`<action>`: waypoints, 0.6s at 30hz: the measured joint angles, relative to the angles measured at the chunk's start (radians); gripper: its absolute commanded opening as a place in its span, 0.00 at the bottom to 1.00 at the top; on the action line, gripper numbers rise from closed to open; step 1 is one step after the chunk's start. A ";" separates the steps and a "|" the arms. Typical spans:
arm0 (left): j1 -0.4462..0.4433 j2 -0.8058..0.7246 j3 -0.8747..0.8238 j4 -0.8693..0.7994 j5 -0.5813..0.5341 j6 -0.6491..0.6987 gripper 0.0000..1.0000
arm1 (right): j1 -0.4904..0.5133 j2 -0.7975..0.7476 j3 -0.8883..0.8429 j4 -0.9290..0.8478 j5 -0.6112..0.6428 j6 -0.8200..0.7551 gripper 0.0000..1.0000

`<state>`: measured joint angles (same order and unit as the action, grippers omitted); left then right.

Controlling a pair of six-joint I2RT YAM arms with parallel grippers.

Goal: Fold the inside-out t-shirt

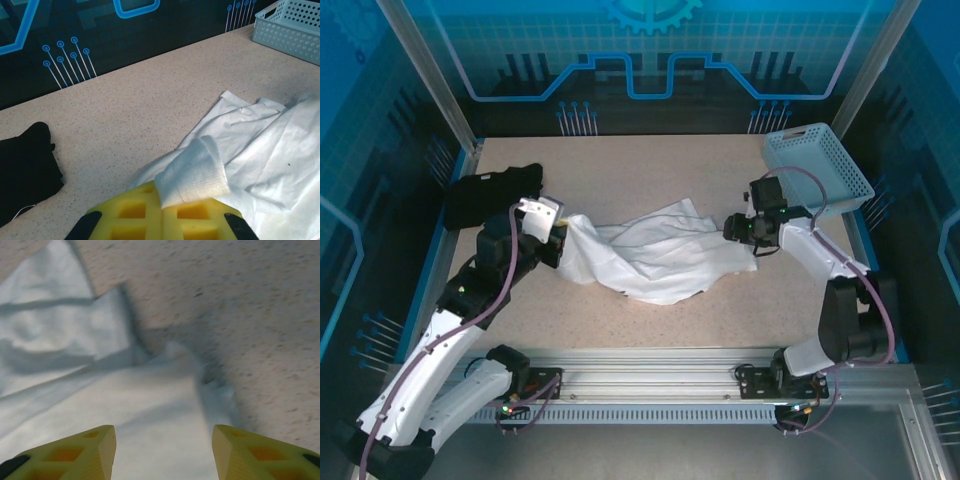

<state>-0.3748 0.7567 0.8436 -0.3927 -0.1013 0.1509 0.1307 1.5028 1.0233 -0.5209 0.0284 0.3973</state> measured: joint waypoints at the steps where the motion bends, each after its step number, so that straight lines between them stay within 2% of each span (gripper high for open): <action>1: 0.000 0.000 -0.003 0.002 0.000 0.000 0.00 | -0.023 0.024 0.014 -0.005 -0.007 -0.003 0.54; 4: 0.008 0.001 -0.011 0.004 0.001 0.000 0.00 | -0.061 0.094 0.051 -0.012 -0.025 -0.010 0.52; 8: 0.023 0.004 -0.016 0.009 0.008 0.000 0.00 | -0.064 0.178 0.095 -0.013 -0.064 -0.020 0.48; 18: 0.051 0.004 -0.026 0.023 0.050 -0.019 0.00 | -0.065 0.332 0.194 -0.012 -0.105 -0.058 0.29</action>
<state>-0.3237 0.7605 0.8181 -0.3695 -0.0517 0.1314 0.0658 1.8347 1.2171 -0.5327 -0.0769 0.3397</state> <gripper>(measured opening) 0.053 0.312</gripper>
